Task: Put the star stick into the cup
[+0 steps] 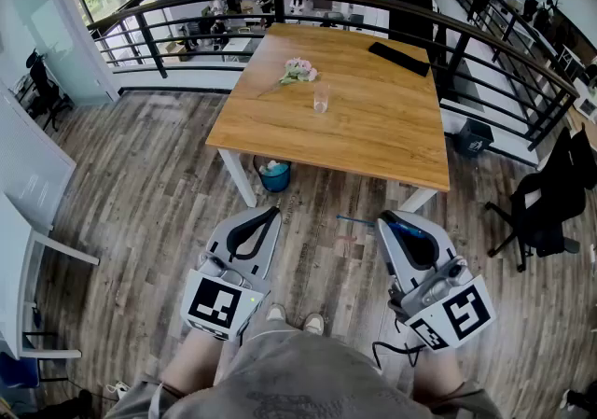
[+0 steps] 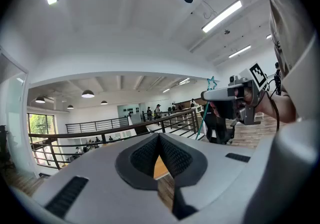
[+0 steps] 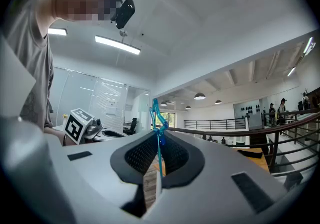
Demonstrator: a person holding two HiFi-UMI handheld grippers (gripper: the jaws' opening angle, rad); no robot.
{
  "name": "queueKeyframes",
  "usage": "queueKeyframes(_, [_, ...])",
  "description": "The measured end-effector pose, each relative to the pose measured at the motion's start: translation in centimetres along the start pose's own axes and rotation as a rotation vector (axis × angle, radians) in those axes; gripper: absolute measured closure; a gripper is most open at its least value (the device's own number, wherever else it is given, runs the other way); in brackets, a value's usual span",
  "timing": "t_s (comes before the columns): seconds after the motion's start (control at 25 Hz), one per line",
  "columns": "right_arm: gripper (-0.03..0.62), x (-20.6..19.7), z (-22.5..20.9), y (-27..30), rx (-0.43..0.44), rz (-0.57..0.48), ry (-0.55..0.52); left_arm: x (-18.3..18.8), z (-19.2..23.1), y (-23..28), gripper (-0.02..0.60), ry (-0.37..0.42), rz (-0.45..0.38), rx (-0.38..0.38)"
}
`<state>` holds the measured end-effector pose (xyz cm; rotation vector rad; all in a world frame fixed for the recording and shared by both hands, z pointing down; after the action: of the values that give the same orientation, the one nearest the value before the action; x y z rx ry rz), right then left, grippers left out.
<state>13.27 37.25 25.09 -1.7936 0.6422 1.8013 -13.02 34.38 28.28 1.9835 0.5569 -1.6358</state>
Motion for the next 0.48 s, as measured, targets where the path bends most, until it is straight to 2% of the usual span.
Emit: queueKeyframes(0.48, [0.553, -0.4, -0.8, -0.6, -0.006, 0.005, 0.006, 0.1, -1.0, 1.4, 0.566, 0.010, -0.002, -0.023])
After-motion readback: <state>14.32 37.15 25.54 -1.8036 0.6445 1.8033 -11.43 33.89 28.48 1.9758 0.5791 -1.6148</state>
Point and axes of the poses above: the fingertips, and each gripper's own axes: y forward along the fingers, z to its left, x out of its top, the point moved 10 cm from there along -y, backward along the fingers, and after that the axes turned 1 degree about z, right-handed, at the moved point
